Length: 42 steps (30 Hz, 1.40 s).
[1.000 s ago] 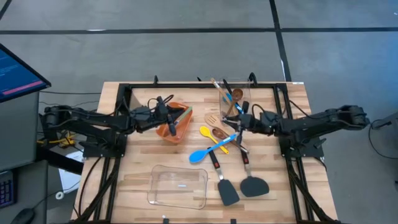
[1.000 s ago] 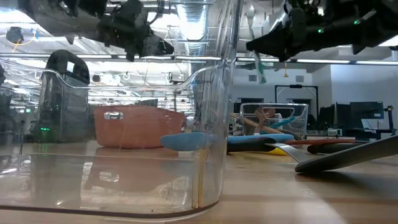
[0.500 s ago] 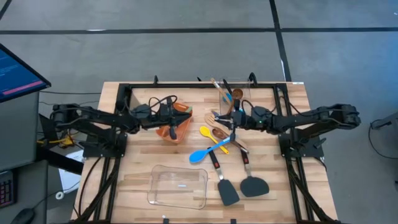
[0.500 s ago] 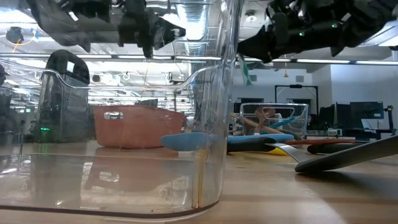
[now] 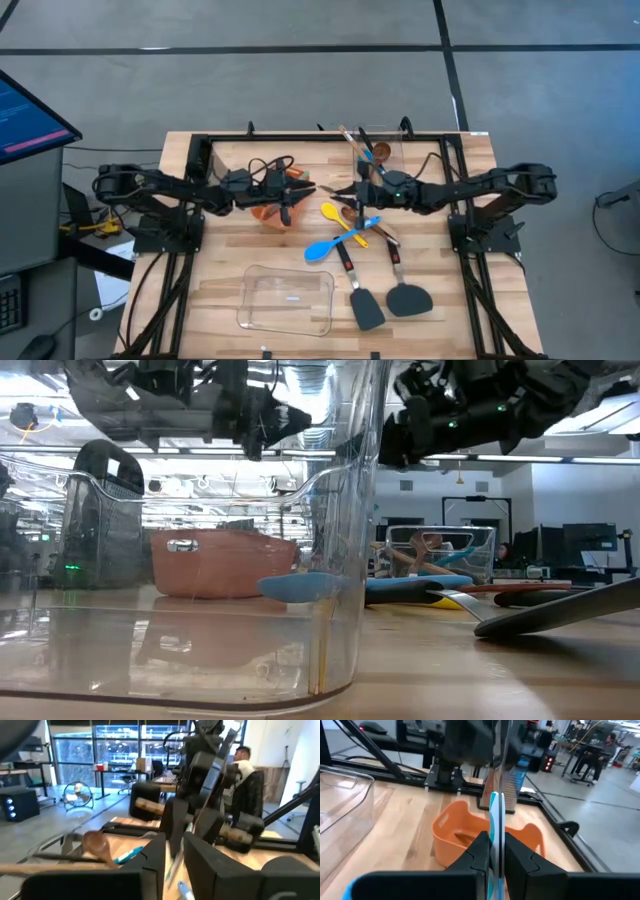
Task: Pick & Place Kitchen Items
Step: Put the table knife into the orange bin
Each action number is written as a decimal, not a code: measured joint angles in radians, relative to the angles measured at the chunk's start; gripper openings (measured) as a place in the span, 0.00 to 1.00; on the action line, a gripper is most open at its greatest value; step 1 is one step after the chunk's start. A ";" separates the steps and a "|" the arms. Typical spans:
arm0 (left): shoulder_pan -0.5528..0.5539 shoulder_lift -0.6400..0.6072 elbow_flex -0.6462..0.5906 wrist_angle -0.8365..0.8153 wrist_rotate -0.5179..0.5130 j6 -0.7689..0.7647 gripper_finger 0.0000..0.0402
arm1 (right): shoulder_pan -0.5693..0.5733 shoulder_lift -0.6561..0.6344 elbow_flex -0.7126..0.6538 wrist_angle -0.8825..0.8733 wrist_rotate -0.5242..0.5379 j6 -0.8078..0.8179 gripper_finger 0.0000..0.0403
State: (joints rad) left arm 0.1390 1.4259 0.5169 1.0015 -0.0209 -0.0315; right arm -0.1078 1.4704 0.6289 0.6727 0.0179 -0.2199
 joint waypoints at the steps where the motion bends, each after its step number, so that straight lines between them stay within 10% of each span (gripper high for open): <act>1: -0.003 0.004 0.009 0.003 0.007 0.000 0.17 | 0.000 0.012 0.012 -0.012 -0.002 0.000 0.06; 20: -0.050 0.006 0.027 -0.018 0.029 0.025 0.49 | 0.023 0.052 0.083 -0.027 -0.025 0.019 0.06; 42: -0.086 0.114 0.106 -0.014 -0.066 0.024 0.46 | 0.023 0.052 0.083 -0.004 -0.041 0.011 0.06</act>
State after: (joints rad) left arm 0.0532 1.5404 0.6233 0.9879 -0.0874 -0.0078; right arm -0.0853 1.5219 0.7120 0.6684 -0.0234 -0.2089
